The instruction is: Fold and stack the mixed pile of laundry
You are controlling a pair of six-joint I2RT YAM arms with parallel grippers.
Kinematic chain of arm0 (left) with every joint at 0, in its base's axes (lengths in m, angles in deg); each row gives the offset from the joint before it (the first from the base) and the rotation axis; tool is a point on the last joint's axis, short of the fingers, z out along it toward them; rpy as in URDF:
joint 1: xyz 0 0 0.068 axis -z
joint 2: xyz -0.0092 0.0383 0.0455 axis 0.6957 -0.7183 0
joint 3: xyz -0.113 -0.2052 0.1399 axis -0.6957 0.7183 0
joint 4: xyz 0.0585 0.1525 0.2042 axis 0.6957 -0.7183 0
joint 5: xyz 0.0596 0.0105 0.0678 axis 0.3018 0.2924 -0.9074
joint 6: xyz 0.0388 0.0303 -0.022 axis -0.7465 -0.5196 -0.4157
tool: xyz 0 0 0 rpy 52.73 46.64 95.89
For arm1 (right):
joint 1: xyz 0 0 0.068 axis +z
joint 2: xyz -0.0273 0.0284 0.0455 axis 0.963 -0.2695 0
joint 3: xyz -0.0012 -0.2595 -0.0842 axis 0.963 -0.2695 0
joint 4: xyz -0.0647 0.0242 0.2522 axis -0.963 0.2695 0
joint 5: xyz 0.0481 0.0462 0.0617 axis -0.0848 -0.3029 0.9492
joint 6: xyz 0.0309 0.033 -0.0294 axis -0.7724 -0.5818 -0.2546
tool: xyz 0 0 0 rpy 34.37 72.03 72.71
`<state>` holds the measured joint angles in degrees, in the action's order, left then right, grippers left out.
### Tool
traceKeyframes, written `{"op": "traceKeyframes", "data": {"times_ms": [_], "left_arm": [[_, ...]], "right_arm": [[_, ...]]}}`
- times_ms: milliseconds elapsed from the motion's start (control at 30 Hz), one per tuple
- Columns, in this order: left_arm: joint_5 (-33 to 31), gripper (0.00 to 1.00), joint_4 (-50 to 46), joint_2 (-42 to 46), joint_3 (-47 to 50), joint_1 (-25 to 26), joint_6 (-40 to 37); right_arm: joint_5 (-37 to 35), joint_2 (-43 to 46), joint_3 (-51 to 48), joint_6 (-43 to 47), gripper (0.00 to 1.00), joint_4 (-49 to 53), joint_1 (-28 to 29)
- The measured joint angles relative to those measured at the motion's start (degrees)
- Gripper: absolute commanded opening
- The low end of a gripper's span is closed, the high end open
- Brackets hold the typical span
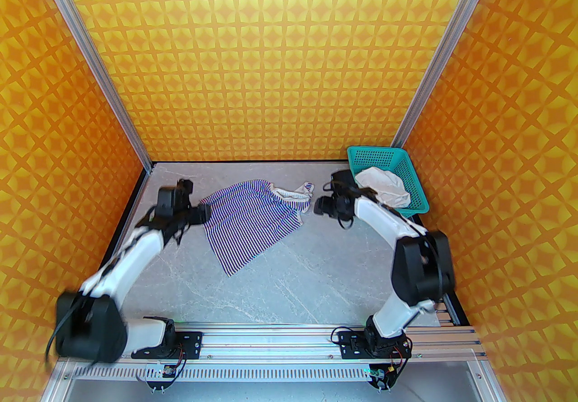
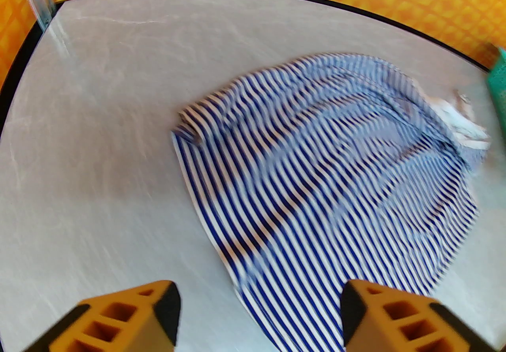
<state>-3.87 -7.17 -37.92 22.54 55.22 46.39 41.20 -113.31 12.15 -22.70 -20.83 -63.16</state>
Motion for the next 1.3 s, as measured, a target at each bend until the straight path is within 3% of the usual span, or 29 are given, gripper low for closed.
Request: {"op": "traceKeyframes", "data": {"times_ms": [200, 400, 667, 1000, 1133, 1300], "left_arm": [[0.2, 0.64, -1.9, 0.3, 7.0, 17.5, 1.4], [0.1, 0.65, -5.1, -4.0, 8.2, 26.3, 0.9], [-2.5, 0.62, -9.3, -17.3, 2.0, 31.4, 0.8], [-6.6, 0.60, -14.1, -23.8, -1.6, 32.4, 1.1], [-7.6, 0.47, -15.9, -25.8, -3.9, 32.7, 1.9], [-8.3, 0.17, -16.3, -26.2, -4.5, 33.5, 3.3]], "right_arm": [[7.2, -4.0, -2.2, -3.3, 0.59, -6.1, 1.3], [11.9, -12.3, 0.3, -6.7, 0.55, -9.6, 2.5], [14.8, -17.1, 2.5, -9.7, 0.42, -11.6, 4.3], [14.9, -19.5, 4.7, -11.7, 0.02, -12.2, 5.0], [14.6, -19.5, 5.7, -11.8, 0.00, -12.5, 5.0], [14.2, -19.4, 5.8, -11.8, 0.00, -12.6, 5.0]]}}
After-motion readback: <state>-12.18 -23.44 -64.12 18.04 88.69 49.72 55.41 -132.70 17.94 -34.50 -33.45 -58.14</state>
